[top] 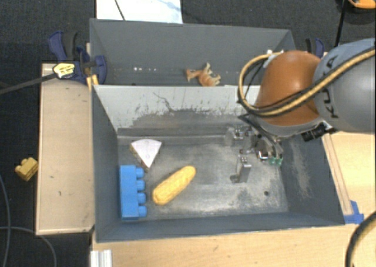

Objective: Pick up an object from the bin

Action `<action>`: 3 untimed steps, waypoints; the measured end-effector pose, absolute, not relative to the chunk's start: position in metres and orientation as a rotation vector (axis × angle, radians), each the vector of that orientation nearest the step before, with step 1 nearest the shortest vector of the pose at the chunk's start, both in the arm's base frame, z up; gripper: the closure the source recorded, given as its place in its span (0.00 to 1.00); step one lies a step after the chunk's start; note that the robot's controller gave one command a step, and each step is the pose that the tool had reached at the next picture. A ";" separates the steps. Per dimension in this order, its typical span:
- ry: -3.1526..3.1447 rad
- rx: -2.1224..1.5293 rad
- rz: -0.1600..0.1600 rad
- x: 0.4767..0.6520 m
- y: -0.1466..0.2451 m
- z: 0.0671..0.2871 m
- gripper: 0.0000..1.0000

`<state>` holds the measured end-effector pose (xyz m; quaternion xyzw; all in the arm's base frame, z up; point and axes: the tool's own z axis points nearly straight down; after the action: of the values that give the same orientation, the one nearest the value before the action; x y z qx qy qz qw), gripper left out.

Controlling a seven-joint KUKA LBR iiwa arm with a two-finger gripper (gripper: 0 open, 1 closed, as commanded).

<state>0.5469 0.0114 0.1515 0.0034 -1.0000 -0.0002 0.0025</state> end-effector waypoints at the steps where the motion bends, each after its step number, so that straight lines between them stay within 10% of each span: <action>1: -3.145 0.010 -0.001 0.549 0.011 0.156 0.00; 3: -3.114 0.402 -0.001 0.562 0.084 0.118 0.00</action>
Offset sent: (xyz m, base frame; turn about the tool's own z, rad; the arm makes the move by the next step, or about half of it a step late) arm -0.0070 0.0909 -0.0815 -0.3164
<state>0.5619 0.0842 0.1180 0.1282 -0.9918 -0.0004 0.0009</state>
